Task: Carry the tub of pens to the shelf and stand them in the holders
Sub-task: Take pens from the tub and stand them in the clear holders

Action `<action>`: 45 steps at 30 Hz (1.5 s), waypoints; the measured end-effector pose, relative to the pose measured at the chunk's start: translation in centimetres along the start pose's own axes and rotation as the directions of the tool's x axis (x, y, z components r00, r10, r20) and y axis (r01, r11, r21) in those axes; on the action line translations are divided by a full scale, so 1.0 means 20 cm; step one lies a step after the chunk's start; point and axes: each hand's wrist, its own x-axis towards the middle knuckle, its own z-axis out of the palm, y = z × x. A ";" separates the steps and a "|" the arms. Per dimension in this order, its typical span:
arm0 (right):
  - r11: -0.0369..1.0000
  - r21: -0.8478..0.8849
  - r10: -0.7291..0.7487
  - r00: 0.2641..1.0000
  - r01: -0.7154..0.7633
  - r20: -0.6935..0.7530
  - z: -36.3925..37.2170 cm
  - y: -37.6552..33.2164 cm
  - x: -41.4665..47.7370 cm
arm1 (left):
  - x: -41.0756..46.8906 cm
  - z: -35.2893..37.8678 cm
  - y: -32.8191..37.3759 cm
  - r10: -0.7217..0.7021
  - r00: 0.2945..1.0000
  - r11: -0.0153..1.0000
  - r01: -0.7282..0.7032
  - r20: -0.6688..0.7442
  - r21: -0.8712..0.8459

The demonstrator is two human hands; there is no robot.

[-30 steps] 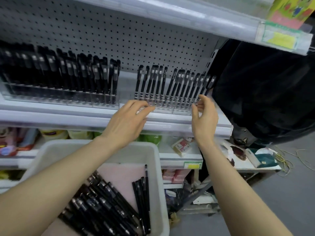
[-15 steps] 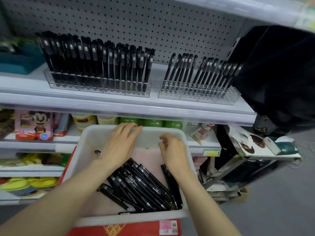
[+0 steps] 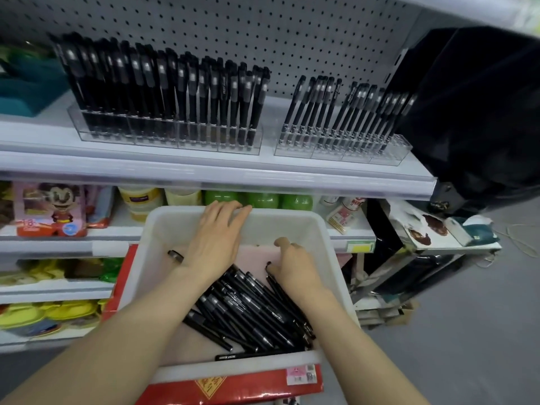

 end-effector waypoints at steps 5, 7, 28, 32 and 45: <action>0.980 -0.192 0.051 0.999 -0.050 0.003 0.00 0.05 -0.01 | 0.00 0.00 0.00 0.004 1.000 1.000 -0.004 0.005 -0.003; 0.994 -0.101 0.042 0.996 -0.034 0.074 0.02 0.05 0.01 | 0.00 -0.01 0.00 -0.002 1.000 1.000 0.002 0.008 -0.002; 0.764 0.611 0.018 0.939 0.208 -0.343 -0.66 0.31 0.20 | 0.29 -0.19 0.20 0.030 0.996 0.997 -0.035 0.079 0.071; 0.727 0.635 0.035 0.910 0.261 -0.414 -0.83 0.46 0.26 | 0.55 -0.22 0.33 0.086 0.996 0.995 -0.086 0.001 0.054; 0.748 0.601 0.265 0.702 0.283 -0.661 -1.26 0.93 0.52 | 1.11 -0.02 0.61 0.180 0.981 0.979 -0.171 -0.069 0.110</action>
